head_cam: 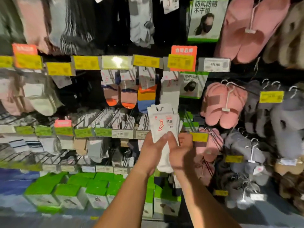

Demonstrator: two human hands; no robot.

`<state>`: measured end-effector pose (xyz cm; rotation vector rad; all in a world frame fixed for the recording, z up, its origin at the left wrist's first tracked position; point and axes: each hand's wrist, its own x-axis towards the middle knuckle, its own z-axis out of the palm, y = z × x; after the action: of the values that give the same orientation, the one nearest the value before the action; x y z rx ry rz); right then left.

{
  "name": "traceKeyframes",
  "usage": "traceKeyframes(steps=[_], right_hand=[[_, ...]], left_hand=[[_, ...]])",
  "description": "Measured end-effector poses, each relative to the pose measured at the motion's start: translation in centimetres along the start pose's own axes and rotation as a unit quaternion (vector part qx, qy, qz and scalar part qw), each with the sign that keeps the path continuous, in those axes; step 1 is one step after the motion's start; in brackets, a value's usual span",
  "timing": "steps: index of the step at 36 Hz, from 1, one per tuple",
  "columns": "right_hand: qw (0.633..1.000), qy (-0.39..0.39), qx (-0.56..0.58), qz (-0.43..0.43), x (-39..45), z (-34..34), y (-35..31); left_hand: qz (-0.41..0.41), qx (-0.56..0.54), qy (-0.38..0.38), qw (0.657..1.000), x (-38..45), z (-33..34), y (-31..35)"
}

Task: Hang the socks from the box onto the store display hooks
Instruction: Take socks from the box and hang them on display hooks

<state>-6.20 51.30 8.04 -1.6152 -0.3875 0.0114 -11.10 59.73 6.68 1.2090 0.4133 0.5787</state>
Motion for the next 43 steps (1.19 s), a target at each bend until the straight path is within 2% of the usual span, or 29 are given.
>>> traceKeyframes(steps=[6, 10, 13, 16, 19, 23, 25, 29, 40, 43], right_hand=[[0.999, -0.035, 0.009, -0.025, 3.5, 0.7, 0.3], [0.996, -0.079, 0.035, 0.008, 5.9, 0.7, 1.2], [0.999, -0.027, 0.044, 0.002, 6.6, 0.7, 1.4], [0.998, -0.008, 0.053, 0.015, 7.1, 1.2, 1.6], [0.999, 0.007, 0.054, 0.007, 7.2, 1.2, 1.2], [0.998, 0.016, 0.034, -0.048, 7.8, 1.2, -0.1], [0.997, 0.008, 0.01, -0.079, 8.2, 1.2, -0.8], [0.996, 0.025, 0.009, -0.084, 8.9, 1.5, -2.4], [0.982, 0.002, 0.167, -0.084, 11.4, 2.1, -4.7], [0.981, 0.022, 0.188, -0.041, 12.6, 2.7, -4.9]], left_hand=[[0.031, -0.018, 0.034, 0.999, 3.1, 1.7, 1.2], [0.017, -0.021, 0.07, 0.997, 5.0, 2.4, 1.4], [0.006, -0.022, 0.061, 0.998, 5.8, 2.2, 1.5], [0.026, 0.019, 0.046, 0.998, 6.9, 1.3, 1.2], [0.051, 0.062, 0.086, 0.993, 7.7, 0.2, 1.5], [0.061, 0.086, 0.117, 0.988, 8.2, -0.6, 2.2], [0.064, 0.093, 0.112, 0.987, 8.6, -1.0, 2.1], [0.068, 0.076, 0.089, 0.991, 9.0, -1.3, 2.3], [0.073, 0.068, 0.052, 0.994, 10.1, -1.1, 2.5], [0.075, 0.063, 0.056, 0.994, 10.3, -1.0, 2.5]])
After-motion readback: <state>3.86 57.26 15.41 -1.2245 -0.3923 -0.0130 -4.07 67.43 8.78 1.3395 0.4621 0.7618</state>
